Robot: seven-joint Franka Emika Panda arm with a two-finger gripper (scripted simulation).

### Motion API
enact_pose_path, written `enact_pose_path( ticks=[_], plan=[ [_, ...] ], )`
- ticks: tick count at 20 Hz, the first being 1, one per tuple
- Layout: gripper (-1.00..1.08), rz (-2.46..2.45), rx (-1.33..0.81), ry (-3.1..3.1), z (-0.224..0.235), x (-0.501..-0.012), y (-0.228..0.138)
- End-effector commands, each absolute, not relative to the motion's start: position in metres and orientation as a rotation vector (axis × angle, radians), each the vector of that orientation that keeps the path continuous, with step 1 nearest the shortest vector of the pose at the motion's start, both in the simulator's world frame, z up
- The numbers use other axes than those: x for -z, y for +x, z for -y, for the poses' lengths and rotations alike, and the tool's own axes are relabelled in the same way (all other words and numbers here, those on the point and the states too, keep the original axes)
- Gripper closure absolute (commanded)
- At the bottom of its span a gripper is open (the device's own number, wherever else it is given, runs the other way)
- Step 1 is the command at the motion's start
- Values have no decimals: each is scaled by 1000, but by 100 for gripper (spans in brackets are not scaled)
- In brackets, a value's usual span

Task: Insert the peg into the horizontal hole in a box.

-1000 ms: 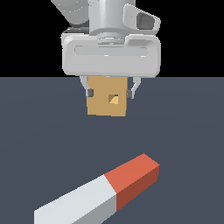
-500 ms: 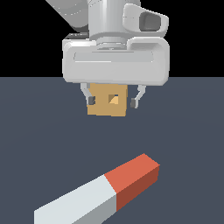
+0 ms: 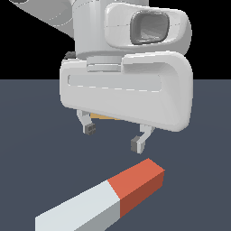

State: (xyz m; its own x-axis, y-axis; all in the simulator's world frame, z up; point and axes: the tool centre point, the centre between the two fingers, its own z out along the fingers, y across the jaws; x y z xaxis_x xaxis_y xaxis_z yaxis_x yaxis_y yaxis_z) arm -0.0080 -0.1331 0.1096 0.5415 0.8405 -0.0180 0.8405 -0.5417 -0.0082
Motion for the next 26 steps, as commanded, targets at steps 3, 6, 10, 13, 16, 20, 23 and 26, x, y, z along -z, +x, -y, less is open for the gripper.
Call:
enact_pose_path(
  ticks=[3, 6, 10, 13, 16, 20, 23, 26],
  plan=[
    [-92, -1248, 19, 2881, 163, -93, -20],
    [-92, -1113, 12, 2936, 176, -84, -29],
    [-92, -979, 5, 2984, 189, -75, -38],
    [-92, -917, 2, 3004, 194, -71, -43],
    [-92, -891, 0, 3012, 196, -70, -45],
    [-92, -899, 2, 3010, 196, -69, -45],
    [-92, -897, 2, 3011, 196, -62, -46],
    [-92, -894, 1, 3012, 196, -49, -46]
  ],
)
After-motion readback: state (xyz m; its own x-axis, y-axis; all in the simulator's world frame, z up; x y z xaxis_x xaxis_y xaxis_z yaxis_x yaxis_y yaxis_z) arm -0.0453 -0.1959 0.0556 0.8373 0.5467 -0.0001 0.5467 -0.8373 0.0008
